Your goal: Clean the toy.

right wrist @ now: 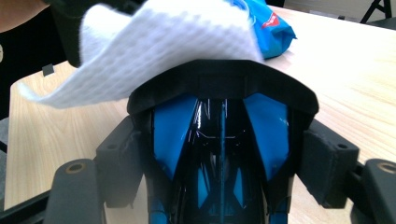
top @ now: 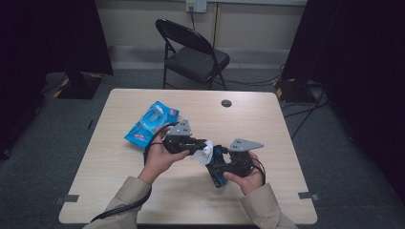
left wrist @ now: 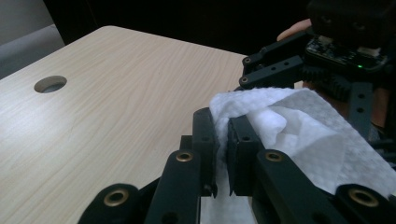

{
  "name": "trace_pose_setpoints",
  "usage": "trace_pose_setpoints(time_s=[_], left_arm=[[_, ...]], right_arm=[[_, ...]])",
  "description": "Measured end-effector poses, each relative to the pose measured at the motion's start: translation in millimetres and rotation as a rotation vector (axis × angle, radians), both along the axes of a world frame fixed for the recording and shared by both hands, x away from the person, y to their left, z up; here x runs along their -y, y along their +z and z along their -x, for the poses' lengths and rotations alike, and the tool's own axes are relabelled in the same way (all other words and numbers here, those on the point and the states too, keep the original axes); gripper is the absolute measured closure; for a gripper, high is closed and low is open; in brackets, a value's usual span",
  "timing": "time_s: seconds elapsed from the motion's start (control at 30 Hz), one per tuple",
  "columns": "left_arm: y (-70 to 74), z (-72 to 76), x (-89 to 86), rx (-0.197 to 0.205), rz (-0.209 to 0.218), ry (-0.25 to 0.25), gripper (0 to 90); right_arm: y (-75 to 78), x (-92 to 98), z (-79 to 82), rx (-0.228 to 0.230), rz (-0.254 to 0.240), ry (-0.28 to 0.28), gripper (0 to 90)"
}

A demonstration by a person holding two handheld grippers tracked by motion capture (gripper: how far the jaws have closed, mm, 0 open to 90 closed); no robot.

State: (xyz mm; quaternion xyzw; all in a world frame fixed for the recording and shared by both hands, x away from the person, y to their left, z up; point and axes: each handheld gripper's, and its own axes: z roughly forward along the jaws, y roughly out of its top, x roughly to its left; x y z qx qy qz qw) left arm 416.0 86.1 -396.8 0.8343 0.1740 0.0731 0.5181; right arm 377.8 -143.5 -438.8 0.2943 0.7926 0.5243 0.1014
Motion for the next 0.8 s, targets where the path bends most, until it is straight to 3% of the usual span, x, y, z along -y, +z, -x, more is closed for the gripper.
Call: trace_pose_setpoints(time_s=[0.43, 0.6, 0.8], left_arm=[[-11.9, -13.3, 6.3, -0.024, 0.000, 0.053, 83.2], [-18.4, -19.6, -2.1, -0.040, 0.000, 0.091, 82.7], [-23.5, -21.2, -16.9, -0.030, -0.020, 0.115, 82.7]], right_arm=[[1.7, -7.1, 4.0, 0.004, 0.002, 0.023, 25.7], [3.0, -7.1, 5.1, 0.008, -0.001, 0.027, 25.6], [6.5, -1.9, 3.9, 0.014, -0.019, 0.015, 25.7]])
